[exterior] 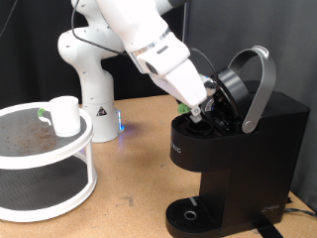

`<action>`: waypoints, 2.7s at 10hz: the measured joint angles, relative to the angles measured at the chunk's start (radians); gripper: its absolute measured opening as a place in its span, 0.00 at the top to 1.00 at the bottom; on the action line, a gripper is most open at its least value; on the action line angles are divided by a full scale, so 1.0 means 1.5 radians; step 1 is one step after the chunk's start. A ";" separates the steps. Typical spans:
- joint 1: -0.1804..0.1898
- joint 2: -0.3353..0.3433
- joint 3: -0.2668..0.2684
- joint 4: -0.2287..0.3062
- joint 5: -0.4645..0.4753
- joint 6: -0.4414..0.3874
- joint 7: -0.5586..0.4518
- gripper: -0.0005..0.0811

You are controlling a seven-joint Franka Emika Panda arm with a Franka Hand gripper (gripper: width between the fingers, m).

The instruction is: Make a cup of coffee with the keurig machine

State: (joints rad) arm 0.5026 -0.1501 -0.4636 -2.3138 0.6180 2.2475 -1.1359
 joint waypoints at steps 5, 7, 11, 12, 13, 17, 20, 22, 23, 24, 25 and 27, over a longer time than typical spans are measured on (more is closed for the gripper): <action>0.000 0.022 0.011 -0.003 0.007 0.016 0.001 0.42; 0.000 0.028 0.016 -0.001 -0.003 0.019 0.013 0.42; 0.000 0.034 0.020 0.000 -0.006 0.022 0.025 0.41; 0.000 0.034 0.020 0.000 -0.005 0.022 0.025 0.21; 0.000 0.034 0.020 0.000 -0.002 0.022 0.024 0.21; 0.000 0.034 0.019 0.004 0.022 0.015 0.008 0.01; -0.004 0.026 0.012 0.020 0.039 -0.041 -0.021 0.01; -0.004 0.020 0.012 0.020 0.018 -0.070 -0.022 0.01; -0.004 0.020 0.012 0.019 0.006 -0.083 -0.020 0.01; -0.004 0.020 0.013 0.016 0.001 -0.092 -0.019 0.01; -0.003 0.020 0.013 0.013 0.001 -0.101 -0.019 0.01; -0.001 0.020 0.017 0.007 0.009 -0.106 -0.020 0.01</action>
State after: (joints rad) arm 0.5007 -0.1201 -0.4388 -2.3026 0.6310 2.0877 -1.1656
